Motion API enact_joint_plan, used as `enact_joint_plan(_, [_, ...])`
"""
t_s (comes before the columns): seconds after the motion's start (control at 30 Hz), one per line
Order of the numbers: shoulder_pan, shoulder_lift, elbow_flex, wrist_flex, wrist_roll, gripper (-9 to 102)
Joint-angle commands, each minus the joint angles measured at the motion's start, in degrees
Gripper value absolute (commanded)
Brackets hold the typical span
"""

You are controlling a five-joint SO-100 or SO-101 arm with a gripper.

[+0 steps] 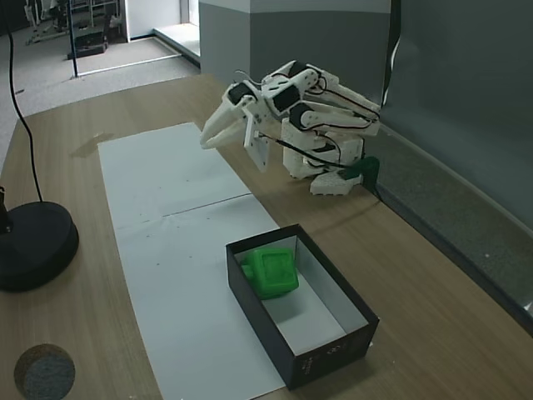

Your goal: Grab a green square and put it in the box.

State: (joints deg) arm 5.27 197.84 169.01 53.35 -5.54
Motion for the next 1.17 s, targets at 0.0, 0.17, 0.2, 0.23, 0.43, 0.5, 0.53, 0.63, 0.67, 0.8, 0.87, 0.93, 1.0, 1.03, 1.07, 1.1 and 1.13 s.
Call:
enact_joint_plan(0.0, [-0.44,1.23,0.53,-1.32,0.26,0])
enact_joint_plan(0.17, [-0.44,1.23,4.13,-0.70,4.22,0])
enact_joint_plan(0.2, [-0.44,1.23,5.10,-0.70,4.13,0])
enact_joint_plan(0.23, [-0.44,1.23,6.15,-0.70,4.13,0])
enact_joint_plan(0.43, [-0.44,1.23,8.88,-0.62,4.48,0])
enact_joint_plan(0.5, [-0.44,1.23,8.88,-0.44,4.48,0])
enact_joint_plan(0.53, [-0.44,1.23,8.70,0.62,4.48,0])
enact_joint_plan(0.63, [-1.14,1.23,6.15,8.44,4.48,0])
enact_joint_plan(0.67, [-1.85,1.23,5.19,11.78,4.48,0])
enact_joint_plan(0.8, [-3.52,1.23,3.16,19.42,4.48,0])
enact_joint_plan(0.87, [-3.69,1.23,2.90,20.74,4.48,0])
enact_joint_plan(0.93, [-3.60,1.23,2.90,20.83,4.48,0])
enact_joint_plan(1.0, [-3.60,1.23,2.90,20.83,4.48,0])
enact_joint_plan(1.03, [-3.60,1.23,2.90,20.83,4.48,0])
enact_joint_plan(1.07, [-3.60,1.23,2.90,20.83,4.48,0])
enact_joint_plan(1.1, [-3.60,1.23,2.90,20.83,4.48,0])
enact_joint_plan(1.13, [-3.60,1.23,2.90,20.83,4.48,0])
